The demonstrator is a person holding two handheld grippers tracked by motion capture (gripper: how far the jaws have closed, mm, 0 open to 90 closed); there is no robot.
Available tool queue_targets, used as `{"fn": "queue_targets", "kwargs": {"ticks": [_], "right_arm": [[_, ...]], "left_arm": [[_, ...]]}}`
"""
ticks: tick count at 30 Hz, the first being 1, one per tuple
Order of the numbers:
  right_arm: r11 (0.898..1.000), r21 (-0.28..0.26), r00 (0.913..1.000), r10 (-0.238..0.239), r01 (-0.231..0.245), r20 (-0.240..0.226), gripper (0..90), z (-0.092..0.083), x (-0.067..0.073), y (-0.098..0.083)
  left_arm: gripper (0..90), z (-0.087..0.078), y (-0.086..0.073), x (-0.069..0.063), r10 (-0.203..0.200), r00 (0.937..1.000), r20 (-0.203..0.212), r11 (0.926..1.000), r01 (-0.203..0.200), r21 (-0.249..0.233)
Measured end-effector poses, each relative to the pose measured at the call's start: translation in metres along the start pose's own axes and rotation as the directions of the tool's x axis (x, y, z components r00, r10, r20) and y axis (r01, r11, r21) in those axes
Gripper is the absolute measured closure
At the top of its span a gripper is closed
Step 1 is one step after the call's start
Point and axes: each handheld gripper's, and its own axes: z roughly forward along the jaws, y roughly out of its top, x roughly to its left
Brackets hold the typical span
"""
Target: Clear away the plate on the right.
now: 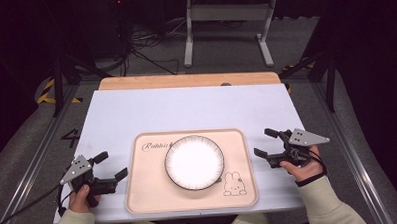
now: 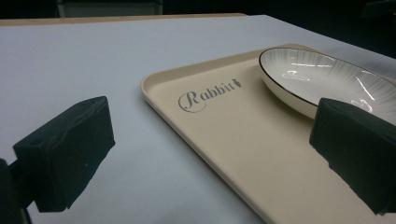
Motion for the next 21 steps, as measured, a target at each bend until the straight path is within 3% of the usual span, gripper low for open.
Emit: {"fn": "queue_targets", "kwargs": {"ticks": [21], "right_arm": [[0.997,0.006,0.9975,0.07,-0.07,0.006,14.0,-0.005,0.003,-0.028]], "left_arm": [[0.4,-0.001,0.0,0.001,-0.005,0.9999,0.011,1.0,0.006,-0.007]]}}
